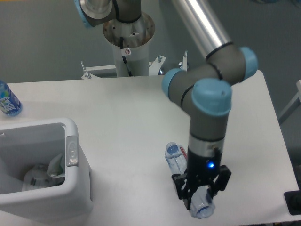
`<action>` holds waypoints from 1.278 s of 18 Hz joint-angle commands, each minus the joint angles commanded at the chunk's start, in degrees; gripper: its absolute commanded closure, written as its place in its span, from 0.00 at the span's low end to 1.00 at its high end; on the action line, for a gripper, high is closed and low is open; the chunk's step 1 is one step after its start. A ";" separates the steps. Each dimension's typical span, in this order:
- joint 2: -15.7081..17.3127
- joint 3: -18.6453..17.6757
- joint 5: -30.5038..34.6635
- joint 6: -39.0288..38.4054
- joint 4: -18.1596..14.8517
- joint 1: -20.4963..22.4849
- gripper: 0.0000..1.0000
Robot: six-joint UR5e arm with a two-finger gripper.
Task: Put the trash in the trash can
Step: 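Lift the water bottle off the table, then carry the bottle over the trash bin and lower it in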
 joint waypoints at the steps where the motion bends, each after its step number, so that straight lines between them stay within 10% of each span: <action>1: 0.53 0.44 -0.80 -0.09 0.61 0.53 0.40; 23: 9.94 3.78 -7.75 -16.17 0.88 -5.70 0.40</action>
